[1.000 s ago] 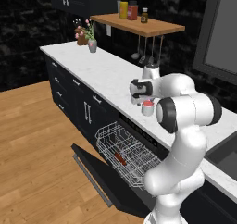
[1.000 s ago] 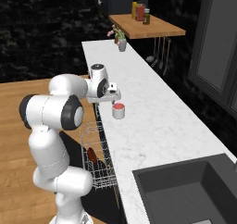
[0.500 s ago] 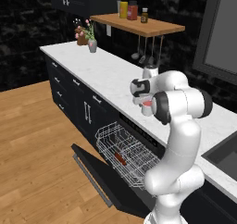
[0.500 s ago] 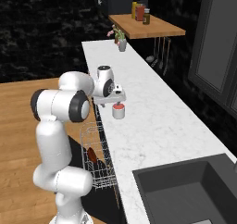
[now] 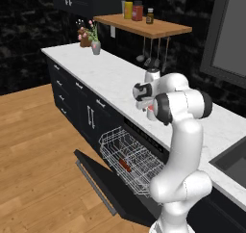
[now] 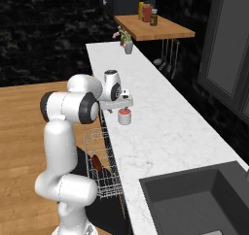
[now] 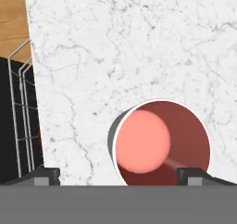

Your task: Pick up the cup and bowl from the counter, place them in the dishwasher, and close the dishwasher door.

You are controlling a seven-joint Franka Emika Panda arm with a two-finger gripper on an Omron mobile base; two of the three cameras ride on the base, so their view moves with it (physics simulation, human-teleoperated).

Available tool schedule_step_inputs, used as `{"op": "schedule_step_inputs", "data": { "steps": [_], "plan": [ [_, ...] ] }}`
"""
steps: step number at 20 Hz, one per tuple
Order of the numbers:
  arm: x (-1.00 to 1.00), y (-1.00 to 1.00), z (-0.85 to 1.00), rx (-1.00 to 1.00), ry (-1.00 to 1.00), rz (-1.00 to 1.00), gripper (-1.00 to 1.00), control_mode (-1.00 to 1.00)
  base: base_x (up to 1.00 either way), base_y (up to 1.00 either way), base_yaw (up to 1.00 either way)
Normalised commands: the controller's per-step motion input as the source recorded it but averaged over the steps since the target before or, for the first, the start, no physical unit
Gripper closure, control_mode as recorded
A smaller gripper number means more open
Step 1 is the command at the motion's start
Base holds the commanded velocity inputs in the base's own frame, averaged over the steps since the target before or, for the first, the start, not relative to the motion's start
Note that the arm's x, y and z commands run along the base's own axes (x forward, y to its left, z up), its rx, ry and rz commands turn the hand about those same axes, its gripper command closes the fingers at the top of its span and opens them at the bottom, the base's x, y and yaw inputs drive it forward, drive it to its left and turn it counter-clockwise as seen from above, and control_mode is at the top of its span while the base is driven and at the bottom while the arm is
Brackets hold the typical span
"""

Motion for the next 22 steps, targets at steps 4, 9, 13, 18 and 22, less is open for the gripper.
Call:
{"op": "schedule_step_inputs", "data": {
  "steps": [4,9,13,18,22],
  "plan": [
    [0.13,0.00,-0.23,-0.01,0.03,0.00,-1.00,-1.00,0.00,0.00,0.00],
    [0.11,0.00,-0.22,-0.02,0.04,0.00,-1.00,-1.00,0.00,0.00,0.00],
    [0.01,0.00,-0.35,-0.05,0.02,0.00,-1.00,-1.00,0.00,0.00,0.00],
    [0.00,0.06,-0.31,-0.06,0.01,0.01,1.00,-1.00,0.00,0.00,0.00],
    [-0.22,0.36,-0.32,-0.02,0.00,0.09,1.00,-1.00,0.00,0.00,0.00]
  ]
}}
